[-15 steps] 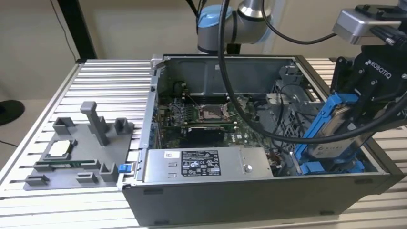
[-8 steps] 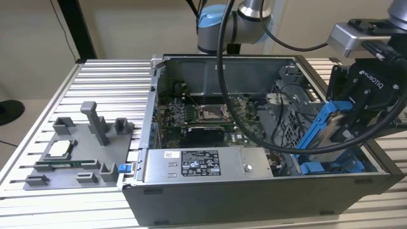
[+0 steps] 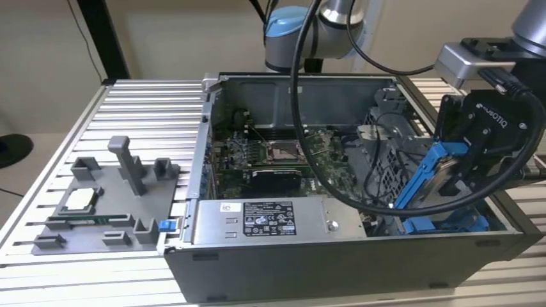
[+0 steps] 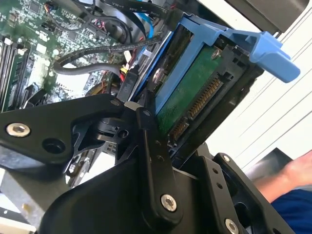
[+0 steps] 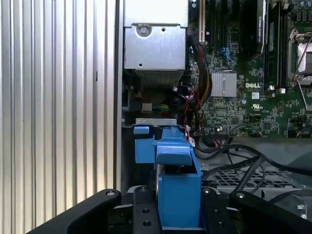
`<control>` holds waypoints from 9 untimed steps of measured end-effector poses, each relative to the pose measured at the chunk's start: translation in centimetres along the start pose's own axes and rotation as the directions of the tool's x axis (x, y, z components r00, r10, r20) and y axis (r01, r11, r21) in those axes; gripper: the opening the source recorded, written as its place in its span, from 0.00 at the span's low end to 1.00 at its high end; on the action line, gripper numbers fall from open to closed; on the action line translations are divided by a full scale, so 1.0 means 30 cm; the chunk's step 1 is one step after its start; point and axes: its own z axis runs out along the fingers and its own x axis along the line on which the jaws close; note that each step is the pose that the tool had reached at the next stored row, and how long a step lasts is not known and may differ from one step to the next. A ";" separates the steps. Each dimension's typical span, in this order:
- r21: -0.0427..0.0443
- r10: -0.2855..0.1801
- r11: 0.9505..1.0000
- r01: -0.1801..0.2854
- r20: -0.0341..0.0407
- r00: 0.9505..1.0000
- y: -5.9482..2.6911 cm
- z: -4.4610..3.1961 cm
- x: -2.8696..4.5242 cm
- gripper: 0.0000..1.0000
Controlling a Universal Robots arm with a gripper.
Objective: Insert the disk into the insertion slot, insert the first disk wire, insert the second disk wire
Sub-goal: 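Insert the disk into the insertion slot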
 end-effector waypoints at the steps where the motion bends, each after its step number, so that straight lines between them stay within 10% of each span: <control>1: 0.000 0.000 1.000 0.000 0.000 1.000 0.000 0.000 0.000 0.00; 7: 0.000 0.000 1.000 0.000 0.000 1.000 0.000 0.001 0.000 0.00; 8: 0.000 0.000 1.000 0.000 0.000 1.000 0.000 0.001 0.000 1.00; 9: 0.000 0.000 1.000 0.000 0.000 1.000 0.000 0.001 0.000 1.00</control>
